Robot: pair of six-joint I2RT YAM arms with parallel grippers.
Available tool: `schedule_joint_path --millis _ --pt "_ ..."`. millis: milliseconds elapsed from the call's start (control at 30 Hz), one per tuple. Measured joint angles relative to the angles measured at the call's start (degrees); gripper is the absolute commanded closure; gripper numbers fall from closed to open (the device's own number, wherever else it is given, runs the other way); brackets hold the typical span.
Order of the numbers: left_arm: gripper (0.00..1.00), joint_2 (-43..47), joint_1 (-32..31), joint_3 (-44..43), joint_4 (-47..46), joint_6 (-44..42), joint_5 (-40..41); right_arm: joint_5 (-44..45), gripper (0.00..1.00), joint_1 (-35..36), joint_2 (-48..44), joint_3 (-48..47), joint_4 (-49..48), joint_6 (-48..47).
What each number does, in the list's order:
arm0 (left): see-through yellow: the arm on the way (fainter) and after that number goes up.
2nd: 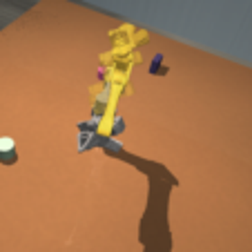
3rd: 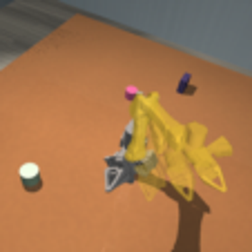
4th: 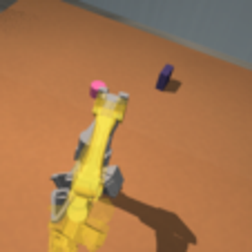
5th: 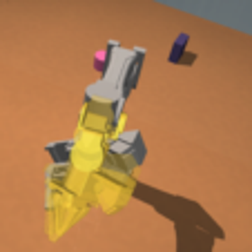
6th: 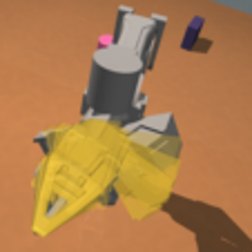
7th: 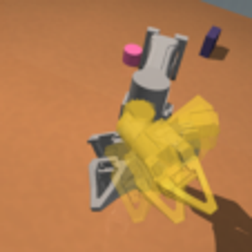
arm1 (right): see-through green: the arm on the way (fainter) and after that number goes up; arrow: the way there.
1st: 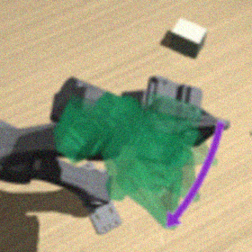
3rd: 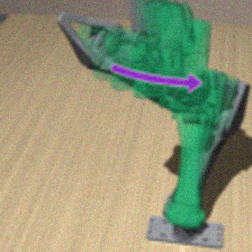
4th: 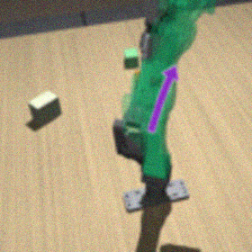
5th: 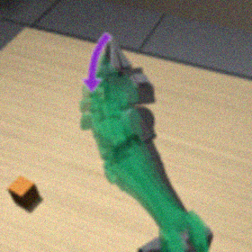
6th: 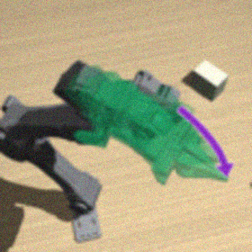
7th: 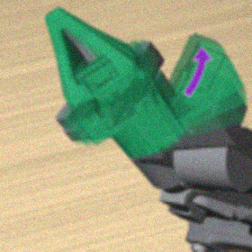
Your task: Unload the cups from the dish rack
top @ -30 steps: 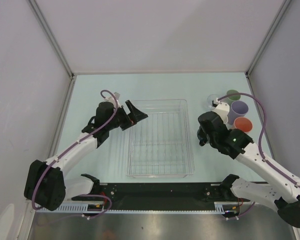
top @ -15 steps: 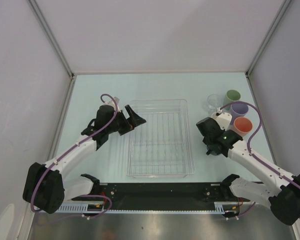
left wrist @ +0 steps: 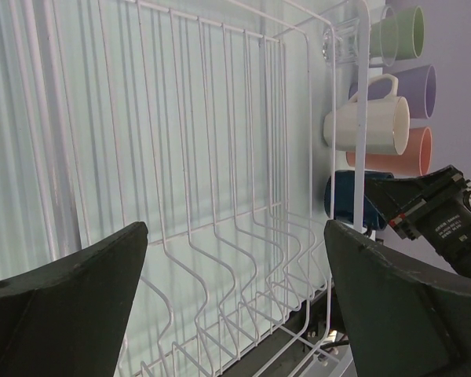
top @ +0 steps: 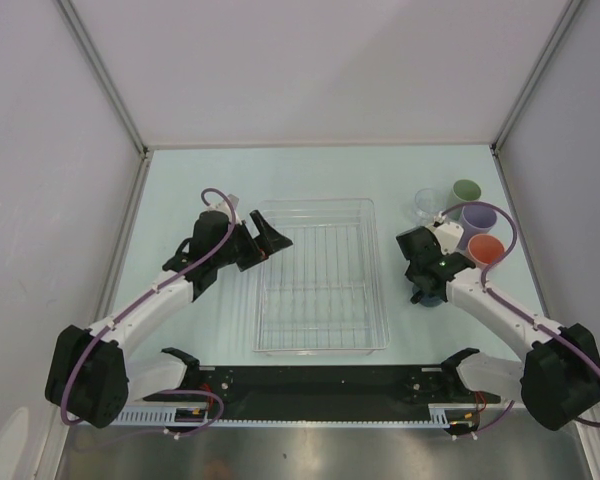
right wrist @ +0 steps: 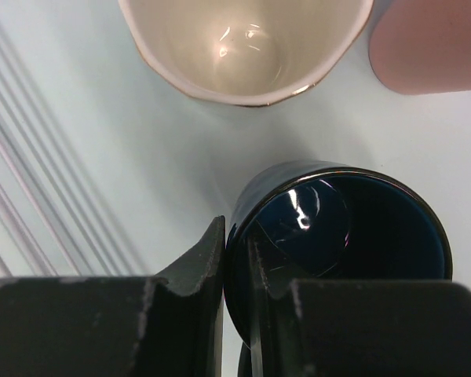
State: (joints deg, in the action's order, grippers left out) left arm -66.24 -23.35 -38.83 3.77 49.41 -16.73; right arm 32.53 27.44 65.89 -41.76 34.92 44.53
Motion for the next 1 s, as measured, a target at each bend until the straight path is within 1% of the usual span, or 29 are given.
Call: schedule_joint_path --millis 200,667,933,967,1000 --pt "0.00 0.2 -0.1 0.2 0.0 0.0 0.0 -1.1 1.00 -2.5 3.2 0.7 -3.2 -1.3" --pt "0.00 0.3 -0.2 0.2 -0.1 -0.4 0.1 0.3 1.00 -4.4 9.4 -0.3 -8.7 -5.2" --pt "0.00 0.2 -0.2 0.2 -0.1 -0.5 0.0 0.6 1.00 -4.7 10.1 -0.7 -9.5 -5.8" --pt "0.00 0.2 -0.2 0.2 -0.1 -0.5 0.0 0.5 0.99 -4.7 9.9 -0.7 -9.4 -5.8" --pt "0.00 0.2 -0.2 0.2 -0.1 -0.5 0.0 0.3 0.96 -4.6 9.6 -0.7 -9.1 -5.8"
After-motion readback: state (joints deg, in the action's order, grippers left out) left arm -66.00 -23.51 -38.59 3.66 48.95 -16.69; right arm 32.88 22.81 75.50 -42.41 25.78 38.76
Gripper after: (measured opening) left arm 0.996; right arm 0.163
